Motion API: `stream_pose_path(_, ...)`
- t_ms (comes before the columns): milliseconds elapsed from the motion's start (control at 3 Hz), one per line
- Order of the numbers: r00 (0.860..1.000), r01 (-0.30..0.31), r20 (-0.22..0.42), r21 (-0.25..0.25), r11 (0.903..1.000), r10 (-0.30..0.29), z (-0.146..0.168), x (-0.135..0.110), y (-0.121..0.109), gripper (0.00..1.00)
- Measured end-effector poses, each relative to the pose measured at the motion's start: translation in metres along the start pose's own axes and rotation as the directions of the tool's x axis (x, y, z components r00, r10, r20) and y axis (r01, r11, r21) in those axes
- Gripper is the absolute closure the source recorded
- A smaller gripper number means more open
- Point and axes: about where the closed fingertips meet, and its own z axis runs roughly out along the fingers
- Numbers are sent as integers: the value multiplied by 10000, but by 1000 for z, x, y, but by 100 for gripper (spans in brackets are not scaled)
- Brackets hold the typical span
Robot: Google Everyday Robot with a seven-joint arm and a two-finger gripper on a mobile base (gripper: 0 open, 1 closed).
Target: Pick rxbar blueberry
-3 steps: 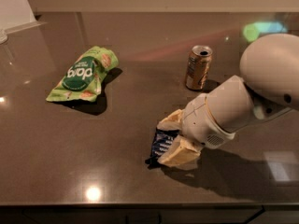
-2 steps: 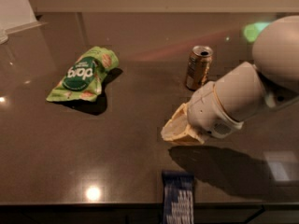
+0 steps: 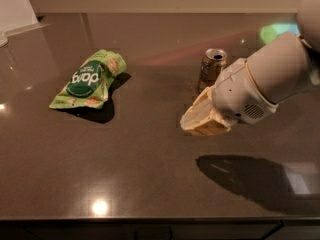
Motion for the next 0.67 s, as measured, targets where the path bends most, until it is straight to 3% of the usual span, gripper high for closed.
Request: stream_pose_path(667,9999,122,-70,56,9999,-122,-8,1,4,60)
